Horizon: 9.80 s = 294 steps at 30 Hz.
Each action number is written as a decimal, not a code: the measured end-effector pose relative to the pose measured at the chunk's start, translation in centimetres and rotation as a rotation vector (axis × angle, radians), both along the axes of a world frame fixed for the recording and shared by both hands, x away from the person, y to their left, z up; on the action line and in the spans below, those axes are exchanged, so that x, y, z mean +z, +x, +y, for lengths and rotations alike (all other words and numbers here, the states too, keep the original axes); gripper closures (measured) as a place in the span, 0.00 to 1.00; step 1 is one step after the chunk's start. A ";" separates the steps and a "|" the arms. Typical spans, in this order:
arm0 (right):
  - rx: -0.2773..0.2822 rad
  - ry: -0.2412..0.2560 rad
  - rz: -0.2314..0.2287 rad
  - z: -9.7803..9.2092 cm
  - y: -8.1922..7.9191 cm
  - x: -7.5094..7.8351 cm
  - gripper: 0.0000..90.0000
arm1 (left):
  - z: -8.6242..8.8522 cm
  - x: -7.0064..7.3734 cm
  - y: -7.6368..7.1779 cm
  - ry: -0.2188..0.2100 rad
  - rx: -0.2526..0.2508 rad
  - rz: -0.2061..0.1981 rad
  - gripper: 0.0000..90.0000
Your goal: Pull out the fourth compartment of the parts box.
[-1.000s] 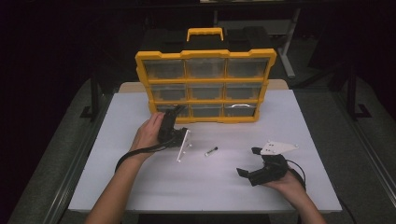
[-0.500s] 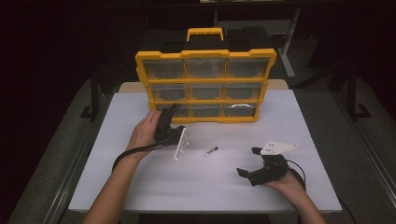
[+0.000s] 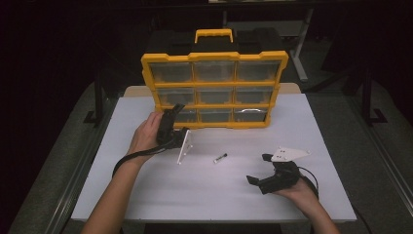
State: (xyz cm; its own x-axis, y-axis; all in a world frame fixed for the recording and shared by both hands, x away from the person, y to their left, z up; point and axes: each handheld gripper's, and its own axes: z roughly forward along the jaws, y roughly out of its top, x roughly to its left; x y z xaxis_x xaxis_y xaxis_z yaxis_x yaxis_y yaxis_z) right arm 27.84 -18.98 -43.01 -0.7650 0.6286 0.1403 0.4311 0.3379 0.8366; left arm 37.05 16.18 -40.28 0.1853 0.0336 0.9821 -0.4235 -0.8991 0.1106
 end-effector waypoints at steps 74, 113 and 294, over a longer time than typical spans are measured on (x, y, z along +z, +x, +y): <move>-0.015 0.016 0.002 -0.3 0.0 0.1 0.00 | 1.6 4.1 2.8 0.050 0.108 -0.090 0.15; -0.015 0.021 0.004 -0.4 0.0 0.2 0.00 | 1.1 4.3 2.9 0.037 0.126 -0.150 0.60; -0.019 0.033 0.002 -0.6 0.0 0.3 0.00 | 0.7 4.6 -4.2 0.035 0.146 -0.150 0.88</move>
